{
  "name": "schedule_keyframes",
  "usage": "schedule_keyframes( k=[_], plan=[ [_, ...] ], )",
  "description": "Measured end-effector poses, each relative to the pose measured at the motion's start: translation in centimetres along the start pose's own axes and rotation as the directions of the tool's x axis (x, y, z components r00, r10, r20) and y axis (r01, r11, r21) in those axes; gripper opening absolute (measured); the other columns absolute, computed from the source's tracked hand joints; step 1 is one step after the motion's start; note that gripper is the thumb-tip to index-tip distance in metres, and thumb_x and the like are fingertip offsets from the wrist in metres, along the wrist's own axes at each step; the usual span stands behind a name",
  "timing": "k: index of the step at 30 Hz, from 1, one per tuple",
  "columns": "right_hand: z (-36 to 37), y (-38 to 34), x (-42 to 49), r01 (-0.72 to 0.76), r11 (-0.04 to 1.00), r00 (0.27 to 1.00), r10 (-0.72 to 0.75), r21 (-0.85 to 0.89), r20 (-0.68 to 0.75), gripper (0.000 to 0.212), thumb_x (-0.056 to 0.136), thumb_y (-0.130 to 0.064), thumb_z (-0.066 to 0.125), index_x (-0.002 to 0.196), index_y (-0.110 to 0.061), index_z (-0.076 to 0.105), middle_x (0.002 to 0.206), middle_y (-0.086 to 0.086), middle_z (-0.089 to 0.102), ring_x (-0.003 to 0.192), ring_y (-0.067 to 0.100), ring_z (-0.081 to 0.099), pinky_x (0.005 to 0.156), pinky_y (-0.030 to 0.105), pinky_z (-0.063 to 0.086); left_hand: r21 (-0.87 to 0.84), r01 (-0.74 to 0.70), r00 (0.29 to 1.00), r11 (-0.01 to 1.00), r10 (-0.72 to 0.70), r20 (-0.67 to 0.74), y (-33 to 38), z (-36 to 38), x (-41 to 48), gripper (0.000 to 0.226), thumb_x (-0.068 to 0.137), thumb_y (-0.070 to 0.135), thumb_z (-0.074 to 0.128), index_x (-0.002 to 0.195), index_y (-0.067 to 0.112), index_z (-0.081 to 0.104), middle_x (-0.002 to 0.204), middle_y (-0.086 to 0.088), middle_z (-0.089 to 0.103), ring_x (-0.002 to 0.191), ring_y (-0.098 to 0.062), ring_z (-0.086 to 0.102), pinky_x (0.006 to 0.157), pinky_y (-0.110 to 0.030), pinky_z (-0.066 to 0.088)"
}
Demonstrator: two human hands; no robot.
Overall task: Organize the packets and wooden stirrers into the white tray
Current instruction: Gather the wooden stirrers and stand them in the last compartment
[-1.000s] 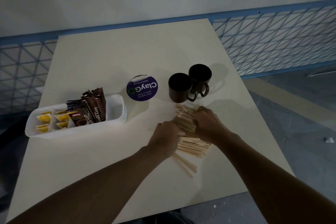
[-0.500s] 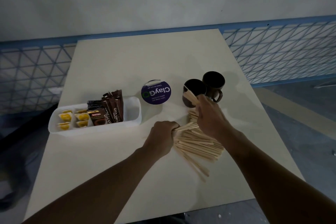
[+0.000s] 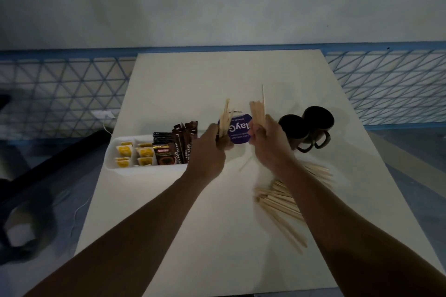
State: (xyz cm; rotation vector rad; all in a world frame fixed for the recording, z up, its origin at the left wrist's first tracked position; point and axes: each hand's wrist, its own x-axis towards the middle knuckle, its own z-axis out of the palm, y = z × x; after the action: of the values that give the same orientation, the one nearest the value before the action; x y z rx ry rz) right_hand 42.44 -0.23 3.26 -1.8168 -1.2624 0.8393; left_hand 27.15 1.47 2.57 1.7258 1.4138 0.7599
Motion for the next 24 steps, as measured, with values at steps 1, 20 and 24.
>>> schedule_keyframes(
  k=[1,20,24],
  plan=[
    [0.9,-0.4,0.1,-0.01,0.999,1.0,0.01,0.044,0.011,0.022,0.098,-0.026,0.037,0.102,-0.014,0.055,0.091,0.008,0.063,0.085,0.029,0.064,0.077,0.054,0.057,0.008,0.013,1.0,1.0,-0.012,-0.021,0.0,-0.6,0.3,0.011,0.097,0.013,0.055,0.101,0.002,0.056,0.093,-0.003,0.069,0.077,-0.012,0.062,0.056,-0.009,0.044],
    [9.9,-3.4,1.7,-0.167,0.886,0.983,0.184,0.431,0.004,0.02,0.102,-0.009,0.044,0.107,-0.011,0.063,0.093,0.007,0.07,0.091,0.02,0.07,0.087,0.036,0.058,0.005,-0.007,0.988,1.0,0.007,-0.153,-3.3,-3.5,2.5,0.013,0.096,0.02,0.061,0.096,0.007,0.063,0.083,0.001,0.067,0.069,-0.006,0.059,0.062,-0.005,0.045],
    [10.5,-3.0,1.3,-0.176,0.908,0.984,0.178,0.381,0.032,0.022,0.098,-0.004,0.045,0.101,-0.014,0.065,0.093,0.008,0.07,0.091,0.023,0.069,0.084,0.038,0.058,0.034,0.027,0.99,0.999,-0.022,-0.141,-3.9,-3.3,2.7,0.01,0.092,0.019,0.065,0.088,0.01,0.069,0.077,0.001,0.068,0.065,-0.006,0.058,0.061,-0.004,0.04]
  ],
)
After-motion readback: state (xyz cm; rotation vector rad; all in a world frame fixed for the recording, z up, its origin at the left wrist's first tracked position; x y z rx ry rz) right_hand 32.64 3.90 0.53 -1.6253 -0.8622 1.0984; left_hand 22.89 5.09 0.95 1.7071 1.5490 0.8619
